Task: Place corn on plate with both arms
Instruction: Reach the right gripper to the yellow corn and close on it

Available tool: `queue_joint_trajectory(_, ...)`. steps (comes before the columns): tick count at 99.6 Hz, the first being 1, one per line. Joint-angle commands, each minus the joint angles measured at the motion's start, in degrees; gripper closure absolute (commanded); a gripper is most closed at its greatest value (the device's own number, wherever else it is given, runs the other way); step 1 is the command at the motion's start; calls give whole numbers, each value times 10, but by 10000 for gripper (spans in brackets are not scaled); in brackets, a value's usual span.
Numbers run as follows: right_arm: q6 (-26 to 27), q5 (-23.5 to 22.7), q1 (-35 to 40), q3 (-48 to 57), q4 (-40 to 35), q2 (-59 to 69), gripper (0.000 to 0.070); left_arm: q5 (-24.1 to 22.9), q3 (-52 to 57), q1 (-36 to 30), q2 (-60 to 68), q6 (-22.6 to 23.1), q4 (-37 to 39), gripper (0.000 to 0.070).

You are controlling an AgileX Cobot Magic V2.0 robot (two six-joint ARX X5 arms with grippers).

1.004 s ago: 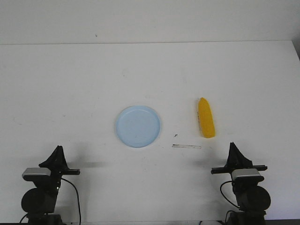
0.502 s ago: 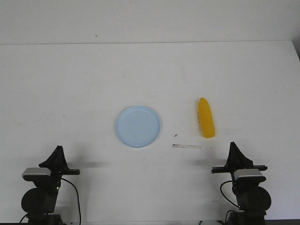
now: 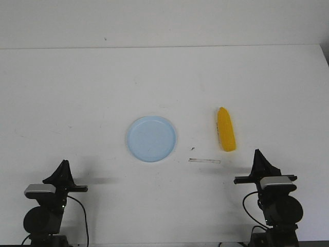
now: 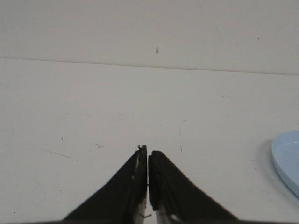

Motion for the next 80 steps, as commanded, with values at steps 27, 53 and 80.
queue_joint_trajectory(27,-4,-2,41,150,-28,203,693,1,-12,0,-1,1,8,699)
queue_joint_trajectory(53,20,0,90,310,-151,421,693,1,-12,0,-1,1,8,699)
queue_joint_trajectory(80,48,0,90,512,-323,620,607,1,-12,0,-1,1,8,699)
